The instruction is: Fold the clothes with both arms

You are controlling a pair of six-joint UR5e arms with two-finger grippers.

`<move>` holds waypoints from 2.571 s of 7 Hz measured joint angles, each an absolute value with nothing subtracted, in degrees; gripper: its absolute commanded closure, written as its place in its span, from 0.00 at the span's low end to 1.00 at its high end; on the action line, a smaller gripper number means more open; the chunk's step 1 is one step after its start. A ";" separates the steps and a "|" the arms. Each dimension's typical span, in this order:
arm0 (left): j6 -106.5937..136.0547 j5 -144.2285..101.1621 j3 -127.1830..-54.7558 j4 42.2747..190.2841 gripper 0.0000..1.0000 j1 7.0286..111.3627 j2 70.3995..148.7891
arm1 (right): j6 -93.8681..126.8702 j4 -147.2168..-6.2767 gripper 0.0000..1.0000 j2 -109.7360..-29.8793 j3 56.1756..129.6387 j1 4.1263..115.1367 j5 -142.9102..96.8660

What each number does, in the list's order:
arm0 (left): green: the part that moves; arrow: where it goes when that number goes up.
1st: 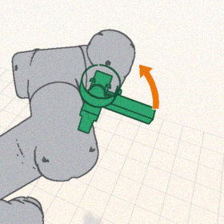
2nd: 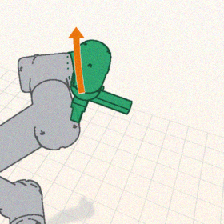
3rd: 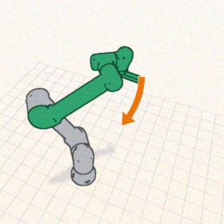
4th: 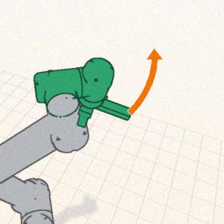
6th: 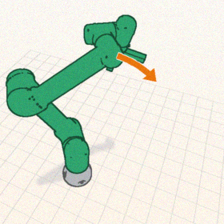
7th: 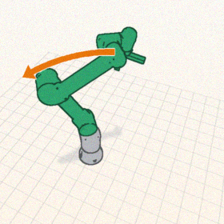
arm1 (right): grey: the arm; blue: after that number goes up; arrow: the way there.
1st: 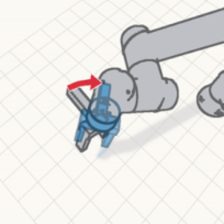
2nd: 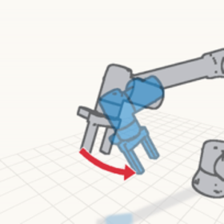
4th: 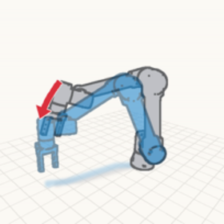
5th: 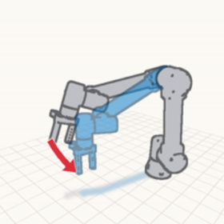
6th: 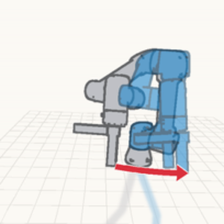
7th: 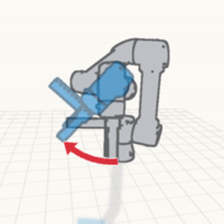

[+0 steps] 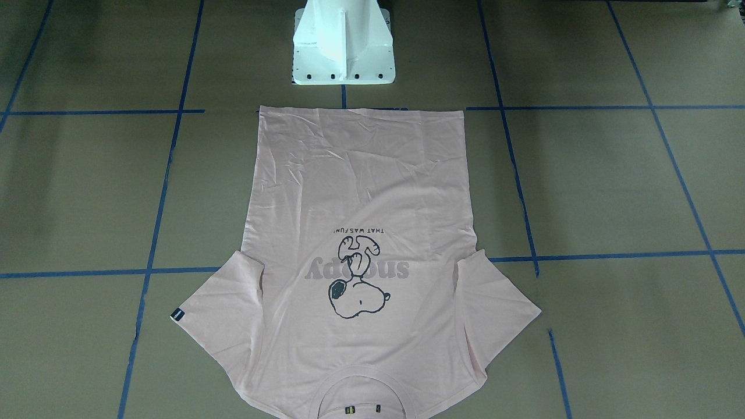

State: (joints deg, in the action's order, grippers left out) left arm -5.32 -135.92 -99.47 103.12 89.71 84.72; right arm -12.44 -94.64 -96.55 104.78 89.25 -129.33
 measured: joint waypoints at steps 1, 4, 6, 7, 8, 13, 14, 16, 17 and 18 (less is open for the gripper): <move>-5.44 -135.81 -99.29 105.93 0.00 89.68 84.72 | -12.42 -94.46 0.00 -93.39 104.73 88.58 -129.27; -5.12 -135.73 -97.73 120.38 0.00 89.65 86.91 | -11.03 -87.68 0.00 -83.90 100.57 86.20 -129.44; -3.61 -135.62 -92.02 125.62 0.00 89.59 94.12 | -6.88 -81.59 0.00 -83.01 96.90 86.12 -133.98; -2.74 -135.77 -89.28 127.90 0.00 89.58 96.34 | -3.53 -79.91 0.00 -82.53 96.48 85.96 -136.08; -2.01 -135.92 -87.46 130.97 0.00 89.56 97.22 | 1.36 -77.92 0.00 -81.24 96.34 84.71 -136.92; 0.91 -135.63 -85.20 136.80 0.00 87.72 97.31 | 43.28 -68.28 0.18 -68.75 94.63 59.45 -114.89; 0.95 -135.62 -85.18 136.83 0.00 87.55 97.27 | 47.35 -64.99 0.26 -66.59 90.98 55.88 -110.46; 0.97 -135.67 -85.22 136.87 0.00 87.47 97.22 | 51.10 -58.61 0.28 -62.95 81.27 52.70 -105.65; 0.99 -135.69 -85.24 136.89 0.00 87.46 97.19 | 53.15 -56.10 0.30 -61.43 77.19 51.20 -103.16; 1.00 -135.72 -85.27 136.86 0.00 87.46 97.15 | 54.95 -54.34 0.34 -60.71 74.79 49.57 -100.98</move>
State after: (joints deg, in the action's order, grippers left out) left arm 1.00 -135.72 -85.27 136.86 87.46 97.15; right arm 54.95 -54.34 -60.71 74.79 49.57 -100.98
